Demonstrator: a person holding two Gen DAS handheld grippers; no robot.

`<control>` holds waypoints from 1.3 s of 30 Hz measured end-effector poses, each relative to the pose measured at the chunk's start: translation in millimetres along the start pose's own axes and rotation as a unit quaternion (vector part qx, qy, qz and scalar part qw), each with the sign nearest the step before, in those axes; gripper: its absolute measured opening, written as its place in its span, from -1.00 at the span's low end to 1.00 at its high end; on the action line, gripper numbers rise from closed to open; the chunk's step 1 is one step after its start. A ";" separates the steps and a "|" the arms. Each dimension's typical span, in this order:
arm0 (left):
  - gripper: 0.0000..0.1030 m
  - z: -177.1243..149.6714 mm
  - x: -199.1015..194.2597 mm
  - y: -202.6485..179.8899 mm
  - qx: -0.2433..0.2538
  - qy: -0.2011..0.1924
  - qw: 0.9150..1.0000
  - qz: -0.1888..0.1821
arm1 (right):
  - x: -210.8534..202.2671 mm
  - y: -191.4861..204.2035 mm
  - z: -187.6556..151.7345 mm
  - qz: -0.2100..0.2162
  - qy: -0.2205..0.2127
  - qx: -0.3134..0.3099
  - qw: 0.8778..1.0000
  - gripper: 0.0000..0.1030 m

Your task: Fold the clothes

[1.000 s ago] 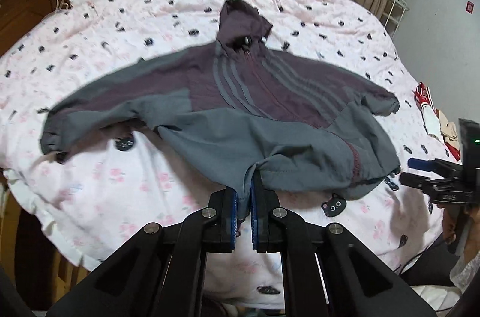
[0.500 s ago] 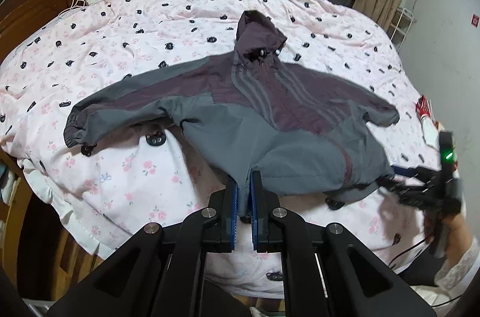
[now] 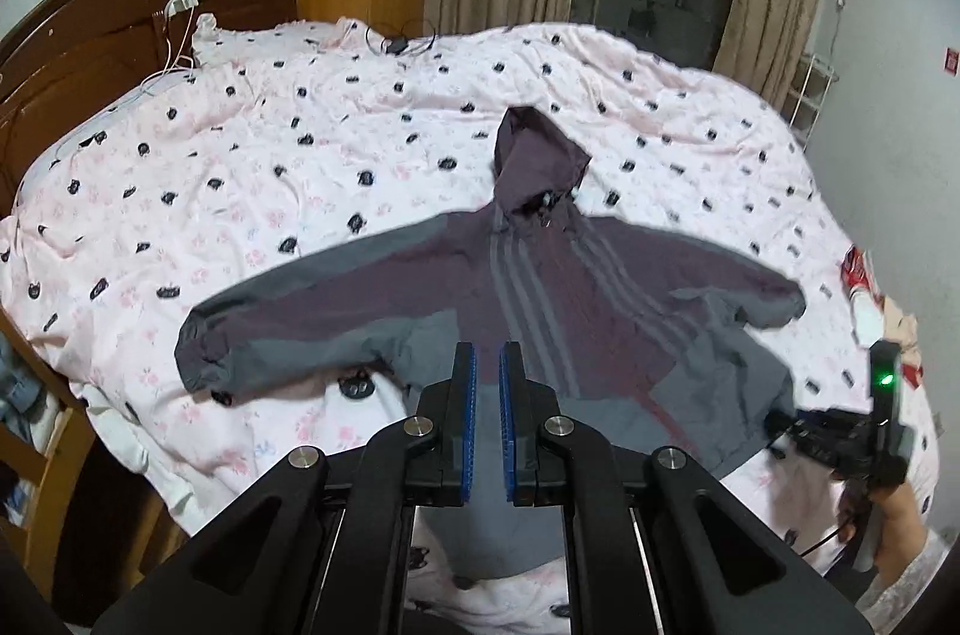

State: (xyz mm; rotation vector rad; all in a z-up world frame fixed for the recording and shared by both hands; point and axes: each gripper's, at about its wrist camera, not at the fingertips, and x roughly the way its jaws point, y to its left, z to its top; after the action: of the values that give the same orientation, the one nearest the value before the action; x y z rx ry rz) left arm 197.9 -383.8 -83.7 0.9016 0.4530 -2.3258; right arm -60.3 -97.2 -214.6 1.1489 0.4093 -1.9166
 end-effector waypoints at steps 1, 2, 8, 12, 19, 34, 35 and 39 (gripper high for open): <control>-0.88 -5.3 3.7 -1.1 0.001 0.009 1.000 0.000 | -0.7 -0.9 -1.9 0.001 0.002 -0.002 1.000 -0.43; -0.88 -10.0 7.0 -2.4 0.002 0.018 1.000 -0.002 | -1.3 0.0 -4.2 -0.001 0.003 -0.007 1.000 -0.32; -0.85 -45.4 28.8 -11.2 -0.004 0.067 0.998 -0.013 | 3.3 -0.4 -15.0 0.001 0.014 -0.015 1.000 0.15; -0.50 -60.2 45.2 -11.3 -0.008 0.090 0.996 0.005 | 11.2 -8.0 -15.4 0.014 0.020 0.000 1.000 0.23; 0.22 -82.0 39.4 -2.9 -0.024 0.100 0.995 0.005 | 15.1 -17.5 -11.7 0.046 0.020 0.019 0.999 -0.10; 0.28 -108.9 76.2 -27.7 0.077 0.074 0.993 0.043 | 9.8 -11.6 -10.2 0.052 0.010 0.006 0.999 -0.67; 0.25 -105.6 76.8 -28.5 0.082 0.066 0.993 0.046 | 7.7 -12.0 -9.3 0.054 0.007 0.009 0.999 -0.67; -0.50 -88.3 68.4 -27.8 0.091 0.044 0.994 0.046 | -5.5 -10.9 -2.9 0.059 -0.010 0.009 0.998 -0.69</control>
State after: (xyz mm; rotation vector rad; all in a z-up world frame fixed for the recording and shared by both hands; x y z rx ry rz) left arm 183.2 -346.2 -191.4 1.0916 0.2322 -2.2768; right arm -66.1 -86.2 -212.9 1.1397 0.3077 -1.8316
